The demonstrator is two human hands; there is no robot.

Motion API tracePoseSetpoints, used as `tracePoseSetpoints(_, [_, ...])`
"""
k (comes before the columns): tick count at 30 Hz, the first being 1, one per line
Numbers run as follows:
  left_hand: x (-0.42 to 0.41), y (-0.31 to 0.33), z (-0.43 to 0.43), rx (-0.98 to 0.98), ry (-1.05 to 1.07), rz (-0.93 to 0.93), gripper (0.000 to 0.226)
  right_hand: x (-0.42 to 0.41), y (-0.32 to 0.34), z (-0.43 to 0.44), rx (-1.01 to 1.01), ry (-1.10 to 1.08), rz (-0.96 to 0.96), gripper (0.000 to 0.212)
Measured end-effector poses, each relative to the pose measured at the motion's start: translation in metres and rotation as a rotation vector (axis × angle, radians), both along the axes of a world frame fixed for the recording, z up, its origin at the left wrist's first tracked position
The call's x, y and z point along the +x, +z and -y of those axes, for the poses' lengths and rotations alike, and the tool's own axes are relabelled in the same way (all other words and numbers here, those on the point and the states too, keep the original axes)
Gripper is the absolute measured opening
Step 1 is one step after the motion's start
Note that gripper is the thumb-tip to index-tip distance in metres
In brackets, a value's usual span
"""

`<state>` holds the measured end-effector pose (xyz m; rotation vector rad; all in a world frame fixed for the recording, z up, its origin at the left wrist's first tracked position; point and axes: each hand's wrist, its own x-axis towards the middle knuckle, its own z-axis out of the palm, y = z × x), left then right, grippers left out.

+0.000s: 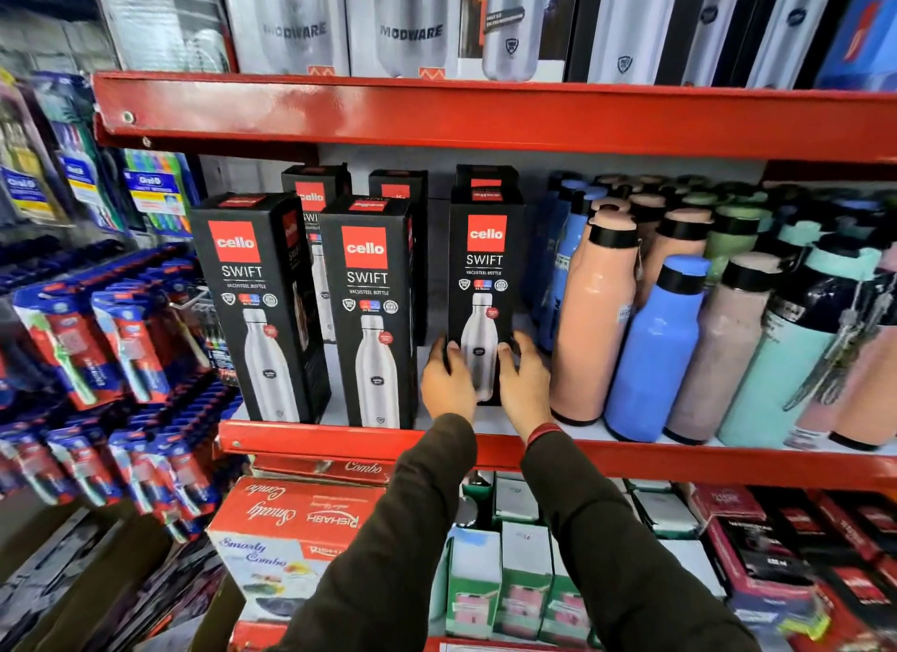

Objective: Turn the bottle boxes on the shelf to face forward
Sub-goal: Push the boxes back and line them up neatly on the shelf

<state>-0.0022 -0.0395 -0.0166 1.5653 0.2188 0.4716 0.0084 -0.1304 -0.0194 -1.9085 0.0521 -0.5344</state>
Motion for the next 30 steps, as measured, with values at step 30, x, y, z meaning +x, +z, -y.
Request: tracePoseSetpoints(30, [-0.073, -0.013, -0.005, 0.108, 0.032, 0.073, 0.038, -0.079, -0.005, 0.010, -0.021, 0.032, 0.024, 0.037])
